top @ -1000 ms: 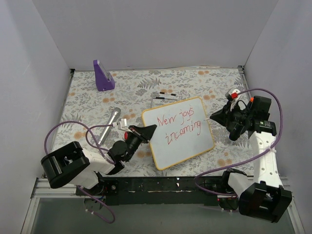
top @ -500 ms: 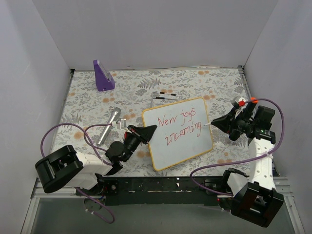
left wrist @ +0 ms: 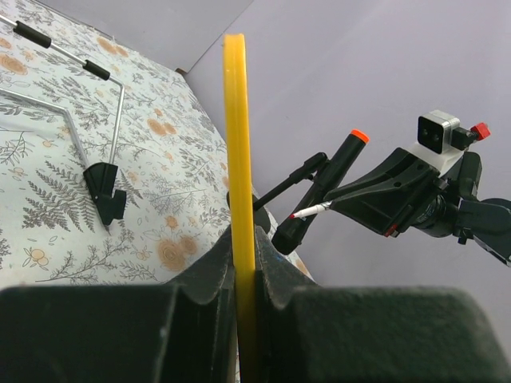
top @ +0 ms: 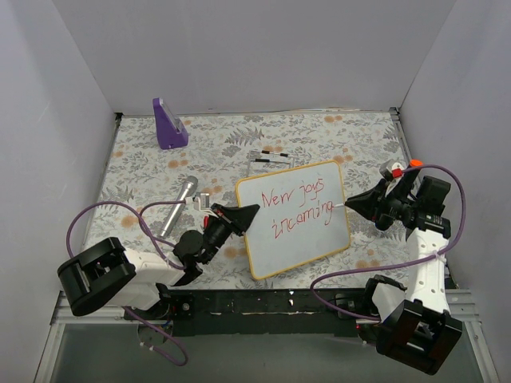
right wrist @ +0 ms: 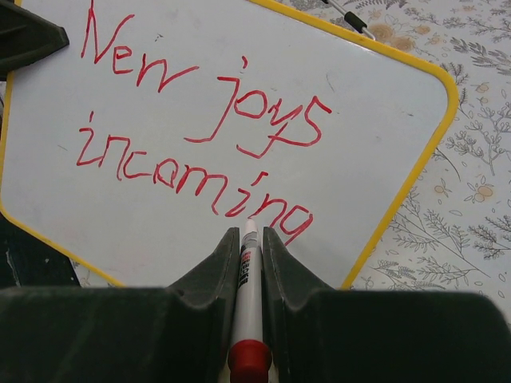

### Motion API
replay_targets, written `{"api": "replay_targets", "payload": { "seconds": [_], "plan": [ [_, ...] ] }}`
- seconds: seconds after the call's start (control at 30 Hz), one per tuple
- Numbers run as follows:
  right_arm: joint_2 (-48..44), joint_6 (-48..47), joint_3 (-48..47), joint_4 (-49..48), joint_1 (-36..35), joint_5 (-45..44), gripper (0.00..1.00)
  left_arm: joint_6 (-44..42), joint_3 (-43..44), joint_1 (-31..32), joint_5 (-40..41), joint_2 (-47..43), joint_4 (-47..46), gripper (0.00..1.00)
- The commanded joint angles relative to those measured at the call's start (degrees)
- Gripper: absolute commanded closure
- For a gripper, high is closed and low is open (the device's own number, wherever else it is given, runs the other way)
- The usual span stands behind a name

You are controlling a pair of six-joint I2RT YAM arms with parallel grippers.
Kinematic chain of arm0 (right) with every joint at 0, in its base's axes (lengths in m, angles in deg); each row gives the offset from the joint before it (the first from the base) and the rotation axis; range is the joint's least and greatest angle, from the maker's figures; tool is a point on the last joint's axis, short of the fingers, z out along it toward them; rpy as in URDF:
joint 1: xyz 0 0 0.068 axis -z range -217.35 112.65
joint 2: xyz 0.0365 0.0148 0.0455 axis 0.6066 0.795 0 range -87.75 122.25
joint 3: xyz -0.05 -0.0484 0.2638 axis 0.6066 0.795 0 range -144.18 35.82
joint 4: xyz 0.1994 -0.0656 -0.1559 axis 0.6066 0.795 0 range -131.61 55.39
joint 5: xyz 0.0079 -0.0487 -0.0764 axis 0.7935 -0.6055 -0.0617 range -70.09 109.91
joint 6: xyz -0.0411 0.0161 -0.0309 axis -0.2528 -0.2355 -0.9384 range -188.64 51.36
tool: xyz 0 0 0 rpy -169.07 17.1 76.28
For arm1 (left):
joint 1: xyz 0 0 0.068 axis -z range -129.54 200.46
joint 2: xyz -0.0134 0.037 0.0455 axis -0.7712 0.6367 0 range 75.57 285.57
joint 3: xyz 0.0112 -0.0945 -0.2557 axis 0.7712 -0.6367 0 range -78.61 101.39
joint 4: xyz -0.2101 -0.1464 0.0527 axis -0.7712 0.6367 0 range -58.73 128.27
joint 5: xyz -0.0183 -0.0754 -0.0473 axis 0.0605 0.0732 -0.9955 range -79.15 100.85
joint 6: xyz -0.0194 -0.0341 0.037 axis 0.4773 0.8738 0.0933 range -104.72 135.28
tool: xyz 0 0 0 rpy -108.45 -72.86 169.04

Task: Write a sentence on the whiteboard
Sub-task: Write on the whiteboard with the whiteboard marker without the cap.

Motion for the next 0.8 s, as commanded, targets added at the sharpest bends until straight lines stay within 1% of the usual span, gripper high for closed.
{"api": "replay_targets", "payload": {
  "seconds": [0.0, 0.1, 0.2, 0.3, 0.43, 0.57, 0.67, 0.73, 0.77],
  "plan": [
    [0.09, -0.89, 0.50, -1.56, 0.42, 3.01, 0.99, -2.66, 2.31, 0.26, -0.85, -2.50, -5.77, 1.00],
    [0.53, -1.59, 0.15, -0.69, 0.60, 3.98, 0.99, -3.71, 3.01, 0.18, -0.23, -3.20, -4.81, 1.00],
    [0.00, -1.68, 0.24, -0.60, 0.86, 4.59, 0.99, -3.89, 4.85, -0.70, -1.53, -3.55, -1.91, 1.00],
    [-1.31, -1.94, 0.24, -0.16, 1.30, 5.91, 0.99, -3.19, 5.91, -2.46, -2.51, -3.38, -1.46, 1.00],
    [-2.28, -1.94, 0.07, 0.54, 1.92, 8.02, 0.99, -2.04, 8.63, -6.14, -6.10, -2.77, 0.99, 1.00],
    [-2.81, -0.98, -0.37, 0.72, 3.06, 13.19, 0.99, -1.51, 11.53, -9.14, -8.75, -2.85, 3.89, 1.00],
    [-3.16, 3.49, 0.50, -2.87, 4.20, 16.27, 0.99, -3.62, 15.57, -10.46, -10.50, -3.38, 7.75, 1.00],
    [-3.34, 11.21, 2.68, -10.15, 5.26, 18.38, 0.99, -5.63, 18.81, -11.33, -11.64, -3.55, 9.60, 1.00],
    [-3.43, 15.07, 3.75, -14.35, 5.69, 21.53, 0.99, -6.08, 19.88, -11.69, -12.43, -3.64, 11.96, 1.00]
  ]
}}
